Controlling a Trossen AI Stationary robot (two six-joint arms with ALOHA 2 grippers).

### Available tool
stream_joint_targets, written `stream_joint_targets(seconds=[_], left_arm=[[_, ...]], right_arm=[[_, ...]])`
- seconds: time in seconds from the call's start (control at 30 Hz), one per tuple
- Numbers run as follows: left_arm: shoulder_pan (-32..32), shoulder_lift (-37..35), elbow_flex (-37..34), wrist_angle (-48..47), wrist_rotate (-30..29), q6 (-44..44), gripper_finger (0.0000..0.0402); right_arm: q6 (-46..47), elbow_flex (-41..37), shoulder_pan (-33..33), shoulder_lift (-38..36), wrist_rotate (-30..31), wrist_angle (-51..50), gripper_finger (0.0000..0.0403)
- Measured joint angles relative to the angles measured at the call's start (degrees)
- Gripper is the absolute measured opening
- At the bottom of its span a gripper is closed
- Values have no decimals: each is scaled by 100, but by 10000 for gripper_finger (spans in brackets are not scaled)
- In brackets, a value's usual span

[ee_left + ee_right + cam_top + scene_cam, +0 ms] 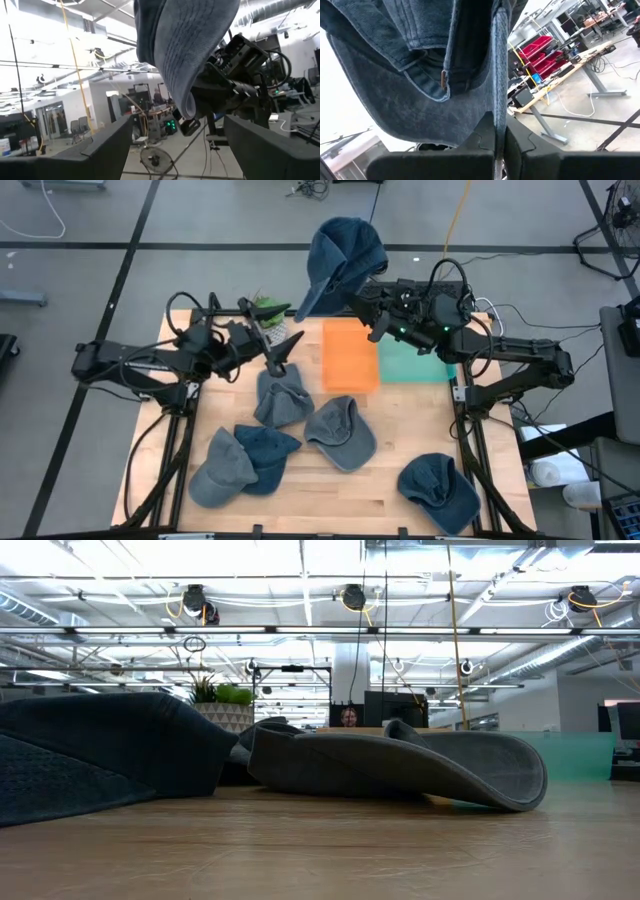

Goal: Pick & Place hat
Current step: Put the top right blue cap in the blue bin

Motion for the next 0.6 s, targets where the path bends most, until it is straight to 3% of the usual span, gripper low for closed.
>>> stream_joint_targets(seconds=[0.33, 0.6], left_arm=[[-1, 813, 1161, -680, 0, 387, 324], [1, 959, 1550, -656, 32, 294, 324]], right_arm=[[-32, -9, 0, 83, 8, -31, 0], [-122, -4, 0, 56, 13, -118, 0]])
